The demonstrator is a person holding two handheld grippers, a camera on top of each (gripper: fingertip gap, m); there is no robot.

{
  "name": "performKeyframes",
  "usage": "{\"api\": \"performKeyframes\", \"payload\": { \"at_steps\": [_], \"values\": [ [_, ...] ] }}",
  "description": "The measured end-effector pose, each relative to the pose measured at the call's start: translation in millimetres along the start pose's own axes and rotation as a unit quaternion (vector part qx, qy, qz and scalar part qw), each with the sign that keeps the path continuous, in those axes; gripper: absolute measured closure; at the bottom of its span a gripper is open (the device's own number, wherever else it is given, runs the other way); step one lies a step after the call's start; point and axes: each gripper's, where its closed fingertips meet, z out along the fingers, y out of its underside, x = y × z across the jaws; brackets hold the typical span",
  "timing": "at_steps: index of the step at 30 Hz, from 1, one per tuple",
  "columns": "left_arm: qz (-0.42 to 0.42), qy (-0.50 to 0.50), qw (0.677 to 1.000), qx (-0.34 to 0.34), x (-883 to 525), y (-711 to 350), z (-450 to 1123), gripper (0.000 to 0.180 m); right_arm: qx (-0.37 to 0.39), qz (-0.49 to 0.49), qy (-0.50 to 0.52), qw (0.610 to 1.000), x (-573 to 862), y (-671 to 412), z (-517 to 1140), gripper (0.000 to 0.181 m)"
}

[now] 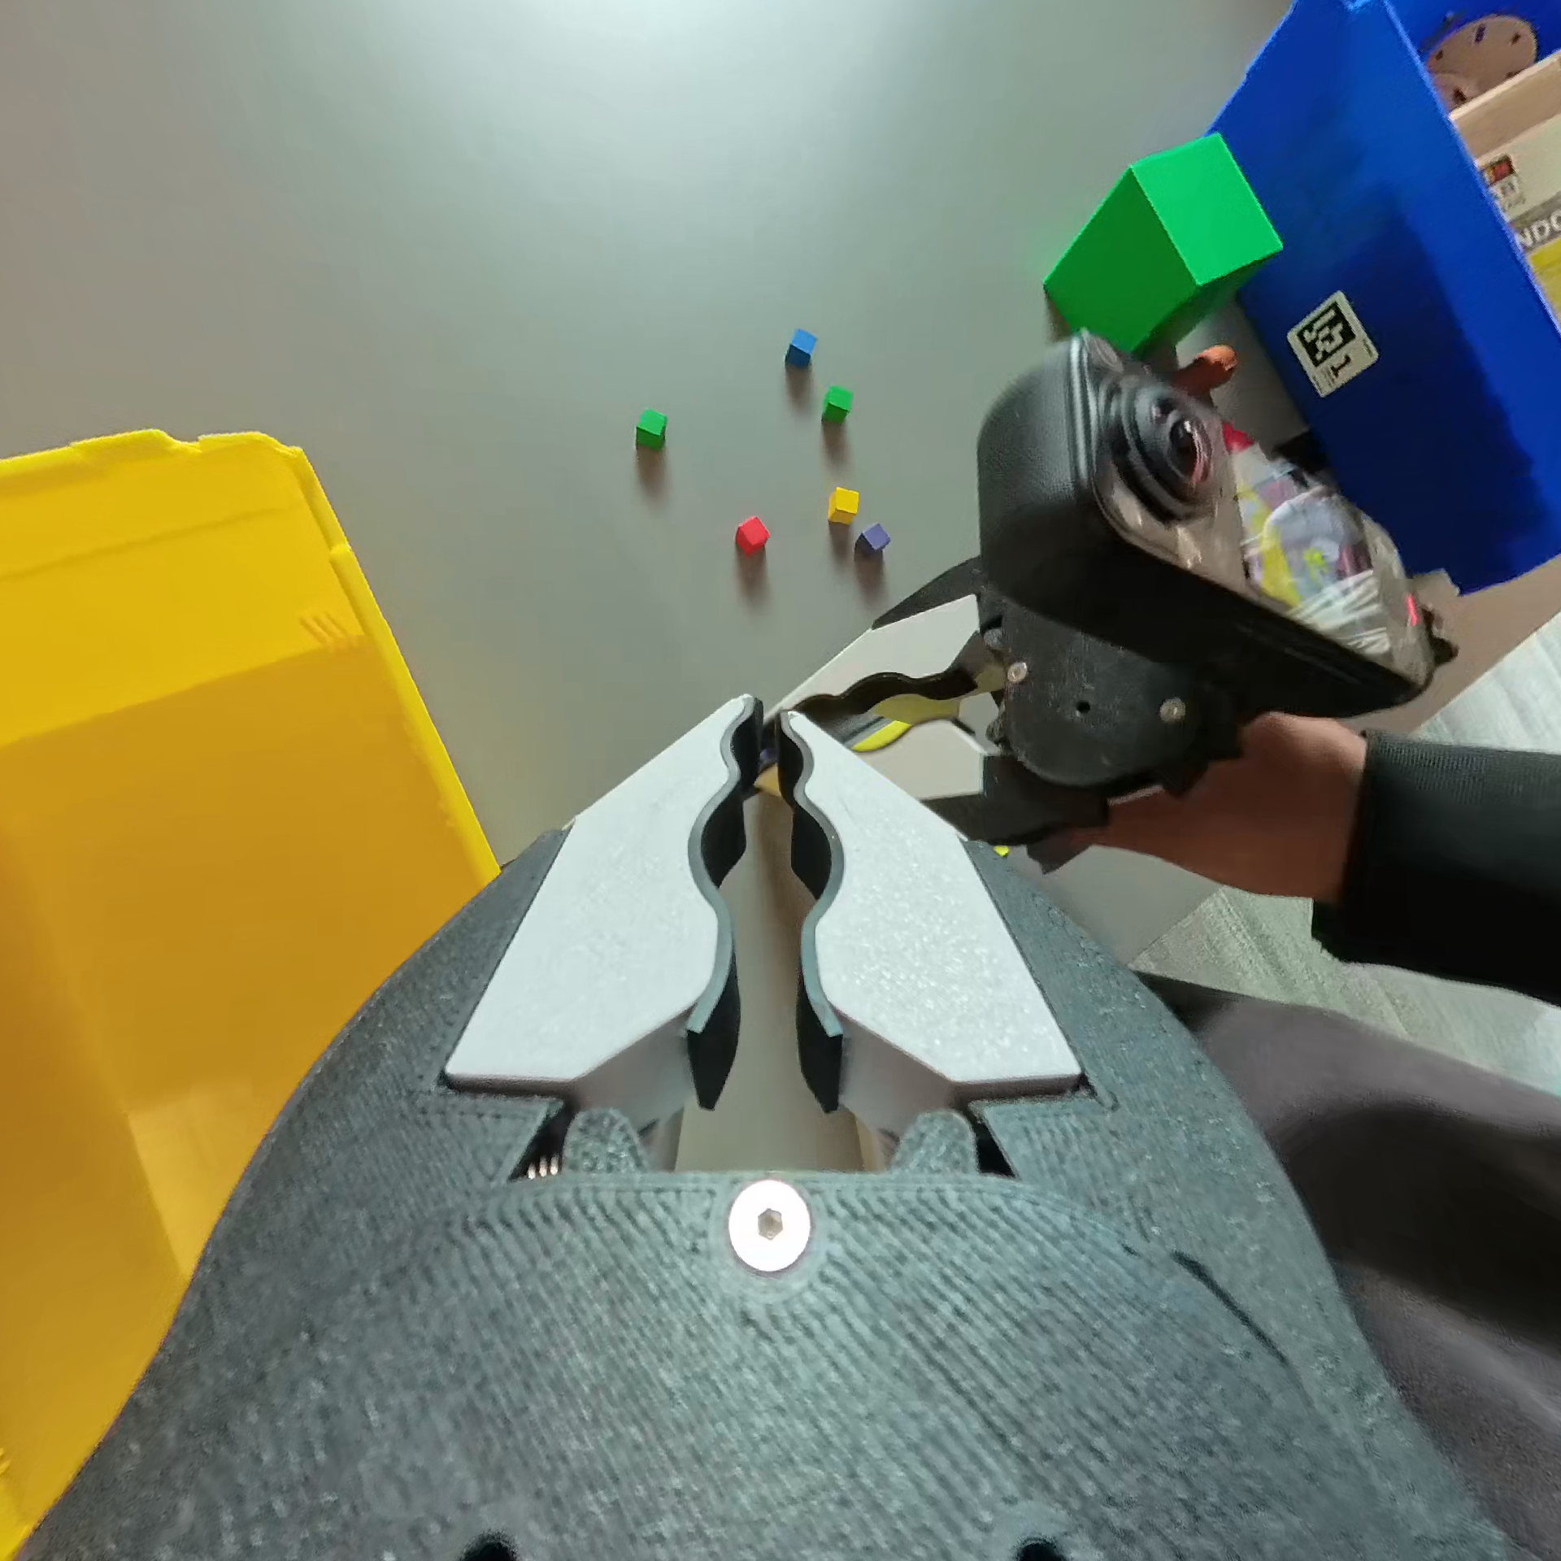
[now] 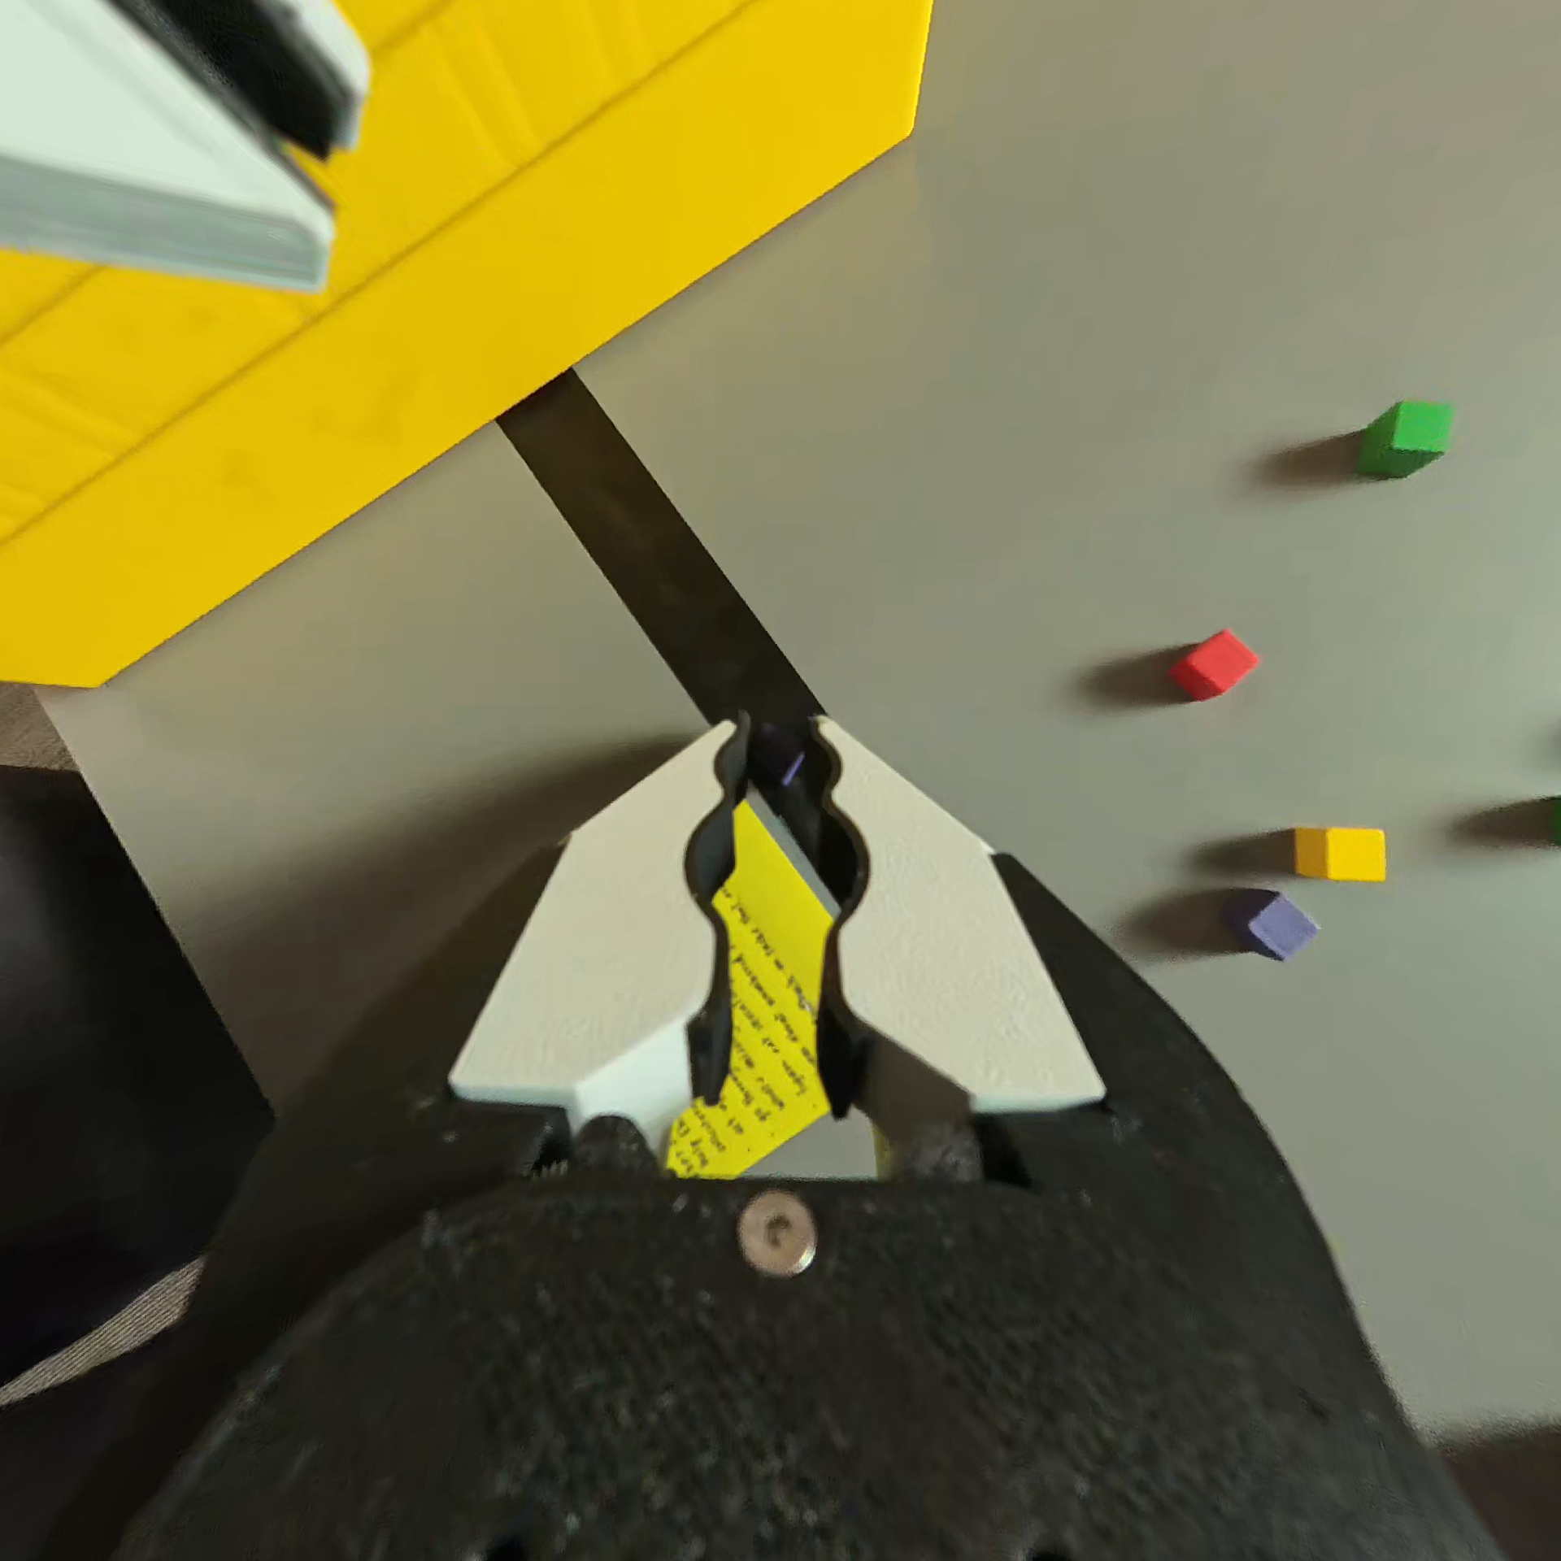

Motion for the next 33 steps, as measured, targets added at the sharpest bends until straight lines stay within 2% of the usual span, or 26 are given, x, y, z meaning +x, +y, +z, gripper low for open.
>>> {"api": "performKeyframes", "payload": {
  "at_steps": [3,10,20,33],
  "values": [
    [0.009,0.011,1.0,0.0,-1,1,0,0.18,-0.005,0.009,-0.005,1.0,-1,-3,-6,0.171],
    [0.006,0.046,0.999,0.019,-3,-22,12,0.18,0.037,0.051,0.058,0.996,22,-13,-61,0.172],
    [0.034,0.099,0.994,0.015,28,-29,32,0.18,0.051,0.126,0.13,0.982,34,28,-125,0.171],
    [0.034,0.095,0.995,0.001,33,-17,31,0.179,0.065,0.117,0.136,0.982,35,19,-130,0.172]
  ]
}}
